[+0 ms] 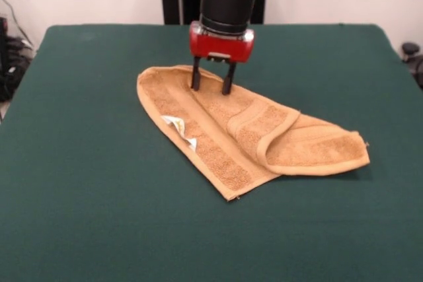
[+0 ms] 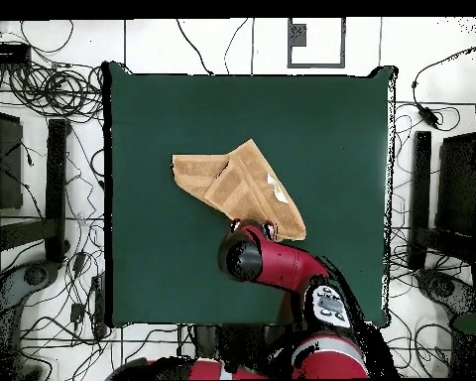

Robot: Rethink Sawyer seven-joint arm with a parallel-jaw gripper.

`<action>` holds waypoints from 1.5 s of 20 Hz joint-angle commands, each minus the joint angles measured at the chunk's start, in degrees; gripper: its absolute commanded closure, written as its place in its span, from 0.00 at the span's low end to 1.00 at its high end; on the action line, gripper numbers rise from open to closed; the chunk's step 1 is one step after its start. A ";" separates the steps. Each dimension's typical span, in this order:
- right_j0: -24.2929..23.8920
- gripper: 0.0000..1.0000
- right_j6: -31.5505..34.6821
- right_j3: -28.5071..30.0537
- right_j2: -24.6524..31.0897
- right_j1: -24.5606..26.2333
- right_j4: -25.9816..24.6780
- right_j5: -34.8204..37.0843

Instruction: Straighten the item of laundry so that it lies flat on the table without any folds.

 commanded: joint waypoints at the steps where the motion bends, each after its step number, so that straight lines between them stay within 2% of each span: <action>1: 5.56 0.00 7.08 -1.60 3.56 -4.23 0.15 8.56; 6: 8.14 0.00 5.67 -7.12 2.39 -6.84 1.79 22.30; 10: 10.12 0.00 6.05 -11.33 1.66 -6.58 1.24 27.68; 17: 7.60 0.00 1.90 -18.84 5.25 -5.50 -0.50 37.28; 22: 6.64 0.00 1.50 -19.07 6.07 -6.04 -1.10 37.50; 30: 6.29 0.00 4.30 -13.60 6.48 -7.91 -1.71 28.98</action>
